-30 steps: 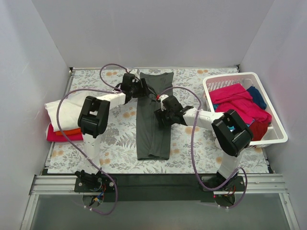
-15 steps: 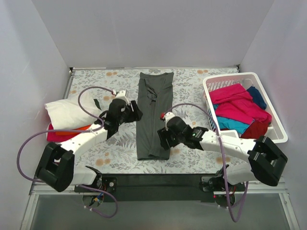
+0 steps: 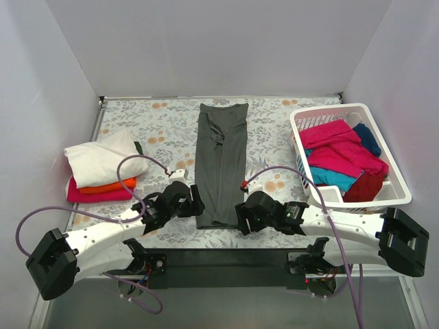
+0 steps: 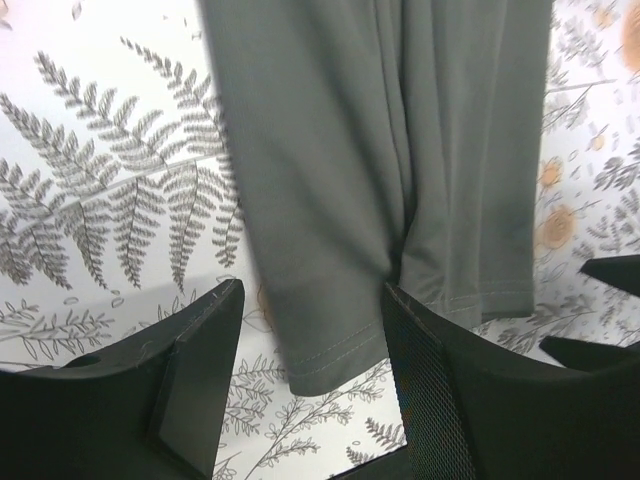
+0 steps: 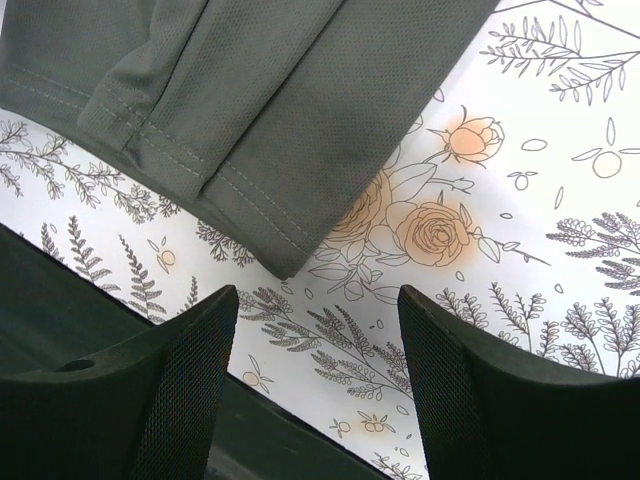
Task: Fold and stack the t-shirts
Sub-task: Fold the tshirt
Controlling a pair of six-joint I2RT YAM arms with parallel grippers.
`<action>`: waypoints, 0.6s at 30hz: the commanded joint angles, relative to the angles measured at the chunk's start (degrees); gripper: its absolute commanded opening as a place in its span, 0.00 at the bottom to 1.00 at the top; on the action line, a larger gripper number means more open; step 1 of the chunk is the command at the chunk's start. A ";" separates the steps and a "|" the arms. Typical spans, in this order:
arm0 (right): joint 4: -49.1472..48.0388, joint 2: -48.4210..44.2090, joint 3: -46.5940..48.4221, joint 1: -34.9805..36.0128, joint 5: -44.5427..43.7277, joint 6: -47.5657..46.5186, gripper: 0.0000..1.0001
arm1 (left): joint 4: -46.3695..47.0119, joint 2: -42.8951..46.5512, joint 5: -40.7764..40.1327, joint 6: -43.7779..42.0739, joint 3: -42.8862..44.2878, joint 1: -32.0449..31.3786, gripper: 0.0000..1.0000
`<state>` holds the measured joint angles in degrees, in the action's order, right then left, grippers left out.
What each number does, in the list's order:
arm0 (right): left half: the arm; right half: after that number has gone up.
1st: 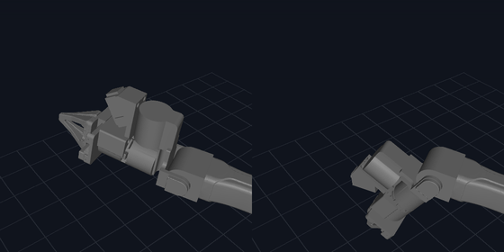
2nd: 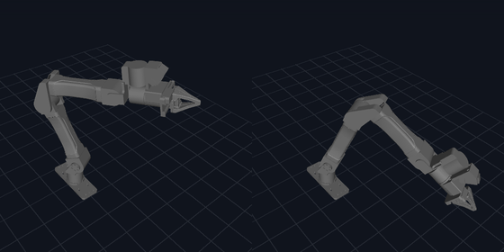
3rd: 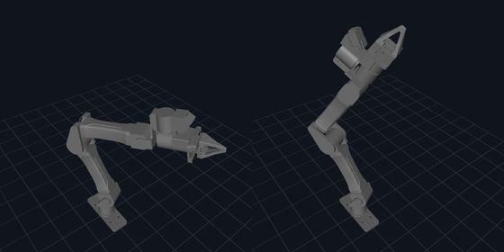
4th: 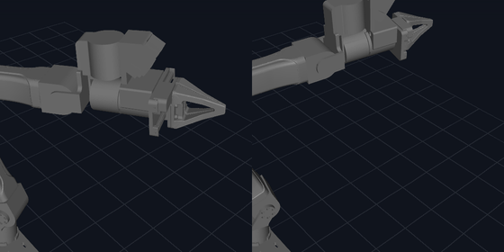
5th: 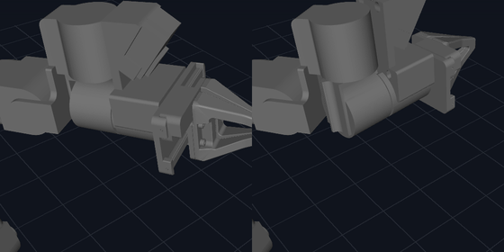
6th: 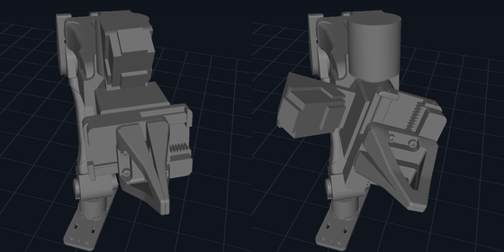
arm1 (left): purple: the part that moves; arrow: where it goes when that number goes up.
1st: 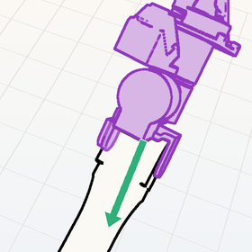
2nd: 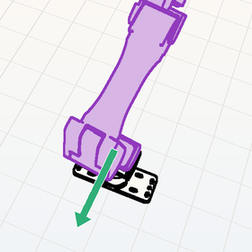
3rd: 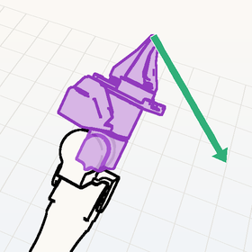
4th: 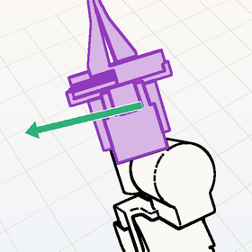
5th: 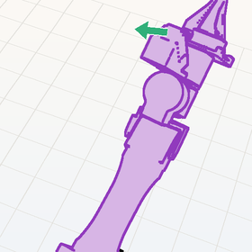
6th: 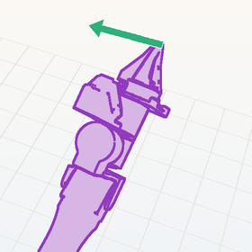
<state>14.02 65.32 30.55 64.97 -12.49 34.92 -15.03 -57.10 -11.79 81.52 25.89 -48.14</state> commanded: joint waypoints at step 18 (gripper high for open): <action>-6.64 7.36 4.08 0.60 -2.54 0.50 0.59 | -3.69 -4.07 -2.19 6.73 -2.07 -5.21 0.54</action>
<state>10.00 72.05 32.08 65.12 -14.44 35.73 -17.98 -61.63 -13.74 87.07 24.25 -52.84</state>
